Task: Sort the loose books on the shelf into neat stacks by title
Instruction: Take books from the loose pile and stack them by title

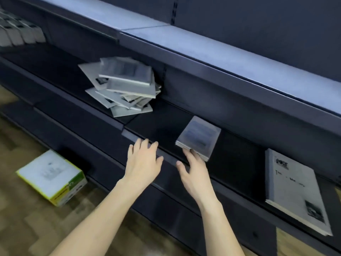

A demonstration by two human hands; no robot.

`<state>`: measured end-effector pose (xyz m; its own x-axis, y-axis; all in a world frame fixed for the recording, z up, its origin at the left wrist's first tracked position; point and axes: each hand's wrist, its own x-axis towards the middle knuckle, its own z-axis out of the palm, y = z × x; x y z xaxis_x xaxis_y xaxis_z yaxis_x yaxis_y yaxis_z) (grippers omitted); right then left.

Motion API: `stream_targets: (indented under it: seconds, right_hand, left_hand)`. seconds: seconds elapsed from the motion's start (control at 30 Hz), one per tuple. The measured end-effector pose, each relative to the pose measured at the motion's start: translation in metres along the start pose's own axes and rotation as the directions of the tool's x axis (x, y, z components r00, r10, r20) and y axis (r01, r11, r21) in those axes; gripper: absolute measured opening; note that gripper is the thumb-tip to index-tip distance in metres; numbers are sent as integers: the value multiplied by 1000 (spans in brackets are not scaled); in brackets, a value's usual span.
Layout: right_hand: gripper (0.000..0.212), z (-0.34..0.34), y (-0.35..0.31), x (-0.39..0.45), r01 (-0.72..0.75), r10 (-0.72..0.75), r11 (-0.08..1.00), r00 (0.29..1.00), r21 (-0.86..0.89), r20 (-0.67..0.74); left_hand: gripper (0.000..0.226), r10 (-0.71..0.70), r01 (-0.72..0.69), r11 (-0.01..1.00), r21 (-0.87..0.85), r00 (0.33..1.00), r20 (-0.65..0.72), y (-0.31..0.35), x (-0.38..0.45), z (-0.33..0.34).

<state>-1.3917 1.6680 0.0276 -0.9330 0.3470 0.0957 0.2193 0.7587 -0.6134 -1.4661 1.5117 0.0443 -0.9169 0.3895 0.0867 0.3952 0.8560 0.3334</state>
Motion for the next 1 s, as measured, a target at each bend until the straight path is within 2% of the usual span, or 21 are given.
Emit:
stream_targets:
  seconds: [0.3,0.53,0.7,0.87,1.0]
  right_hand:
    - [46,68,-82,13,73,-73,997,993,-4,89]
    - [43,100,-119,29,47,-73,984,987,174,146]
    - [37,123,-150,62,90,-112,968,990,235,83]
    - [36,146,-188,108,148,-144,933,989,328,-37]
    - [34,158,-211,148,204,-160,922,975,329,-156]
  left_hand:
    - [57,-127,126,989,-72,992,-7,-94,-9,-37]
    - [56,-191,185,973,-137,981,-30,-136,-8,-52]
    - [55,-202,192,970,-148,977,-60,-159,10,-68]
    - [56,-193,179,976,-126,975,-112,-187,42,-86]
    - [55,-163,148,982,-114,977,-135,-204,79,-98]
